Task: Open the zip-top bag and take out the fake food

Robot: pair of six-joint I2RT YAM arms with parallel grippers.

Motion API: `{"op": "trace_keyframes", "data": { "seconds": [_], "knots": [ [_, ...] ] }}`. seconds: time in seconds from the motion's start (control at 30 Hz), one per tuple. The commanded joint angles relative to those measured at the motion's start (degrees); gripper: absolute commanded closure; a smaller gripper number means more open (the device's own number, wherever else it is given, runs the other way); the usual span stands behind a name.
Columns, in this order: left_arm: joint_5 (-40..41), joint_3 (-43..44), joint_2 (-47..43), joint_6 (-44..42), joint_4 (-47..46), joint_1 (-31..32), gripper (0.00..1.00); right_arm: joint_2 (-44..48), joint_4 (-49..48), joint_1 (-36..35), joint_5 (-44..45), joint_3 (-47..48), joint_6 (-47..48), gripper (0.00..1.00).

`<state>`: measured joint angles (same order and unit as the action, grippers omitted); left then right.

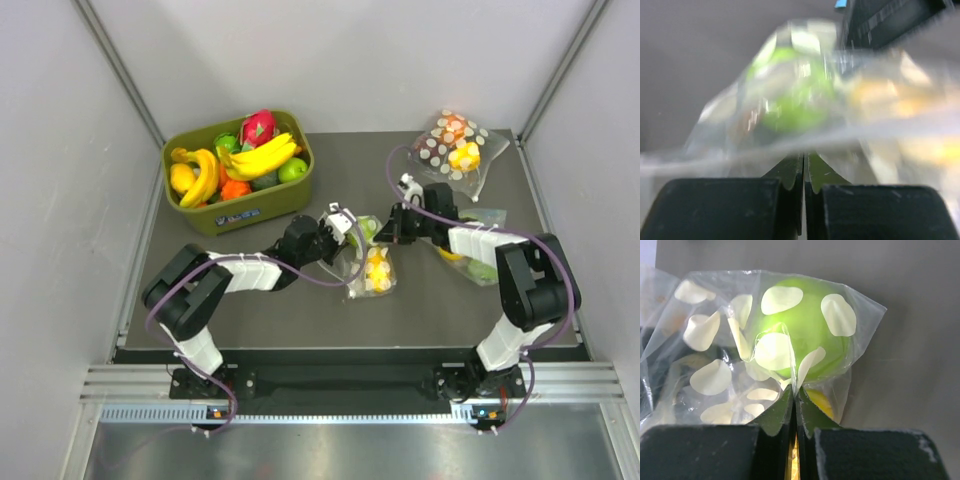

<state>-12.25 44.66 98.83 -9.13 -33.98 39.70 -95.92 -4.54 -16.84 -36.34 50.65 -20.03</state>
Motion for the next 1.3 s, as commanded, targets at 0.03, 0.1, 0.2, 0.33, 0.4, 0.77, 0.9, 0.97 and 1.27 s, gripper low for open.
{"op": "trace_keyframes", "data": {
  "seconds": [0.03, 0.1, 0.2, 0.33, 0.4, 0.77, 0.9, 0.97, 1.27],
  "knots": [
    [-3.0, -1.9, -6.6, 1.5, 2.1, -0.5, 1.0, 4.7, -2.5, 4.1, -1.4, -0.6, -1.7, 1.0],
    [-3.7, -1.9, -7.2, 2.2, 2.9, -0.5, 1.0, 5.0, -2.5, 4.5, -1.3, -0.6, -1.8, 1.0],
    [-4.4, -2.2, -6.8, 2.9, 1.9, -0.5, 1.0, 5.0, -2.1, 4.6, -1.0, 0.0, -1.5, 0.77],
    [-5.1, -1.7, -4.8, 3.8, 0.4, -0.5, 1.0, 6.1, -2.1, 4.6, -0.2, 0.7, -1.1, 0.38],
    [-5.3, -1.7, -3.6, 4.7, -1.0, -0.5, 1.0, 6.5, -1.9, 4.7, 0.6, 1.5, -1.1, 0.34],
    [-5.2, 0.0, 0.7, 6.7, -5.8, -0.5, 0.97, -1.6, -4.9, 4.8, 4.8, 9.7, -3.0, 0.2],
    [-5.0, -0.2, 1.1, 7.2, -7.7, -0.5, 0.74, -5.8, -5.7, 4.5, 4.8, 11.6, -4.0, 0.2],
    [-4.9, -0.1, 1.2, 7.5, -8.0, -0.5, 0.57, -7.4, -4.9, 4.1, 4.9, 11.7, -3.7, 0.22],
    [-5.4, 0.6, 2.2, 7.6, -9.4, -0.5, 0.29, -8.8, 0.0, 0.8, 9.4, 9.1, -1.1, 0.74]
  ]
}}
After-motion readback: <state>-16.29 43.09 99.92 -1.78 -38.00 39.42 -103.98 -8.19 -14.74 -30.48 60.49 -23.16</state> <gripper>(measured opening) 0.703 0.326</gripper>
